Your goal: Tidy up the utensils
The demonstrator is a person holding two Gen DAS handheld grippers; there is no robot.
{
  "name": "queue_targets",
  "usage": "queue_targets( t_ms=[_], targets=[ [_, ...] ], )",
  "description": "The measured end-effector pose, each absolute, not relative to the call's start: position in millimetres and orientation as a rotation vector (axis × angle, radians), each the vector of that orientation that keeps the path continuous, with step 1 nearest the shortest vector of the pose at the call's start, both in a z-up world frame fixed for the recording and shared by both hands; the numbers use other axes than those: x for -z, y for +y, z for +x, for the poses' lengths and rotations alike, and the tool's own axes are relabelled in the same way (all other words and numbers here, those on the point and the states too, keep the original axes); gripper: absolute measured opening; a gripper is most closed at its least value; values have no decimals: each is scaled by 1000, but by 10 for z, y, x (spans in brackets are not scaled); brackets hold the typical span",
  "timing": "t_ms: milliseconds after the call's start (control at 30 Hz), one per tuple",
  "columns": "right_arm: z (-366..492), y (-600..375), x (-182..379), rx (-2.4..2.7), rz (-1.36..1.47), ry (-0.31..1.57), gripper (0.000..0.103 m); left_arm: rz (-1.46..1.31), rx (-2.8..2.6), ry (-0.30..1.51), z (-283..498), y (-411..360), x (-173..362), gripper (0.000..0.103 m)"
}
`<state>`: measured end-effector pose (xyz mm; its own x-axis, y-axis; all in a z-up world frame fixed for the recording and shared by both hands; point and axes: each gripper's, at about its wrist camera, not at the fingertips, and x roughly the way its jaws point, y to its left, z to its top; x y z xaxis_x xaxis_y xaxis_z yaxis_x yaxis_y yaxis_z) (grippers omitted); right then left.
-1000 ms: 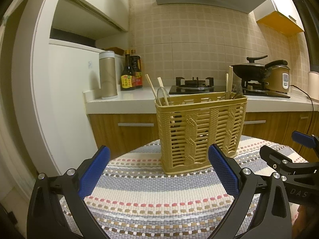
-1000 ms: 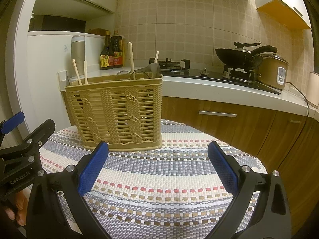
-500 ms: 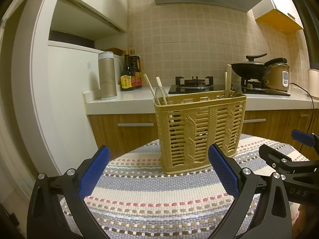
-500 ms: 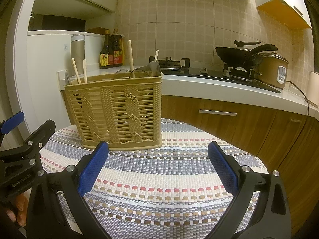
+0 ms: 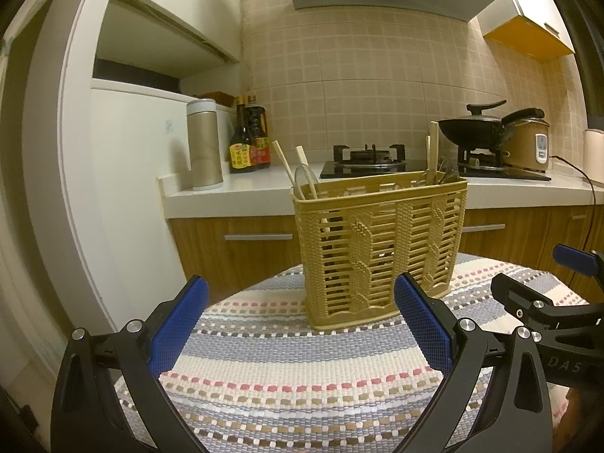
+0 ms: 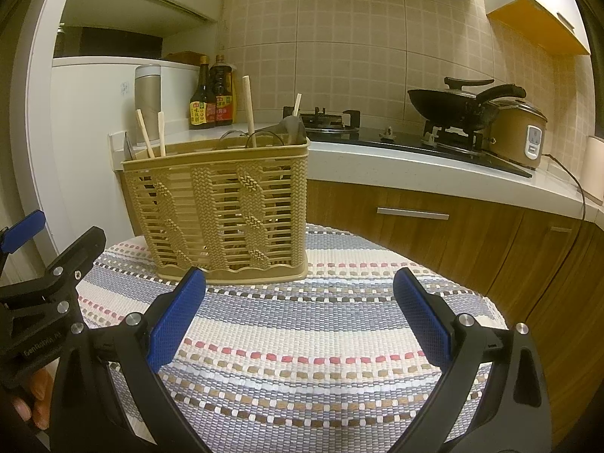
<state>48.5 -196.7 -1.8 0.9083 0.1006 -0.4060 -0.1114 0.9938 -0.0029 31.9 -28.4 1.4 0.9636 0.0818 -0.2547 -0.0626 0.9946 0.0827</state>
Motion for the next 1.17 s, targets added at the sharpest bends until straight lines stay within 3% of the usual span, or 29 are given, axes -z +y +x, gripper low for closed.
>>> queue_targets(
  t_ms=[1167],
  targets=[
    [503, -2023, 27, -103, -9, 421, 95, -29, -66, 329, 432, -64, -11, 96]
  ],
)
